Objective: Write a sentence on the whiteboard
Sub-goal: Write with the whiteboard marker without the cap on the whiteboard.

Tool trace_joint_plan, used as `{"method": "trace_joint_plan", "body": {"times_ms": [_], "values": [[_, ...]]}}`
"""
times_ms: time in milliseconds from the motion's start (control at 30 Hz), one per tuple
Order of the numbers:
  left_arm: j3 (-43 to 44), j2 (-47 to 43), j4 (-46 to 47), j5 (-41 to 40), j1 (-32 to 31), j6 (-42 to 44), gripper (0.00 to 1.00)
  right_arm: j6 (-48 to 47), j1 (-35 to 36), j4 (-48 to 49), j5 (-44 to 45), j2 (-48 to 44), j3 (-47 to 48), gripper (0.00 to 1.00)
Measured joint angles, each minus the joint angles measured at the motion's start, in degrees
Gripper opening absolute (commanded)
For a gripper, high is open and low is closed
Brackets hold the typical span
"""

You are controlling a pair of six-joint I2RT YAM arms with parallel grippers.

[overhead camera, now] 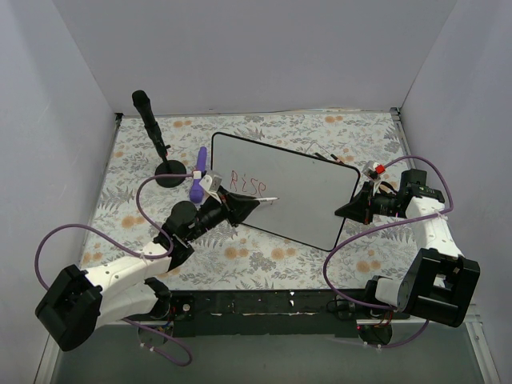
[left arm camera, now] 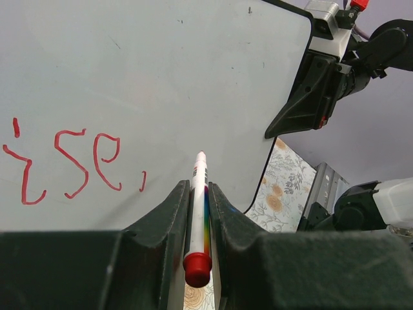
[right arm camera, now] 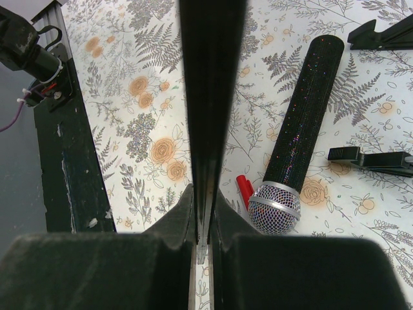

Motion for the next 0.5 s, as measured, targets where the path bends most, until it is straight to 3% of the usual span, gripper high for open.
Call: {"method": "trace_joint_plan", "body": {"times_ms": [500], "values": [[0.0,4.6,5.5,-7.2,-5.9,1.4,0.0,0.0,0.0,0.0,0.0,0.0,0.0,0.01]]}}
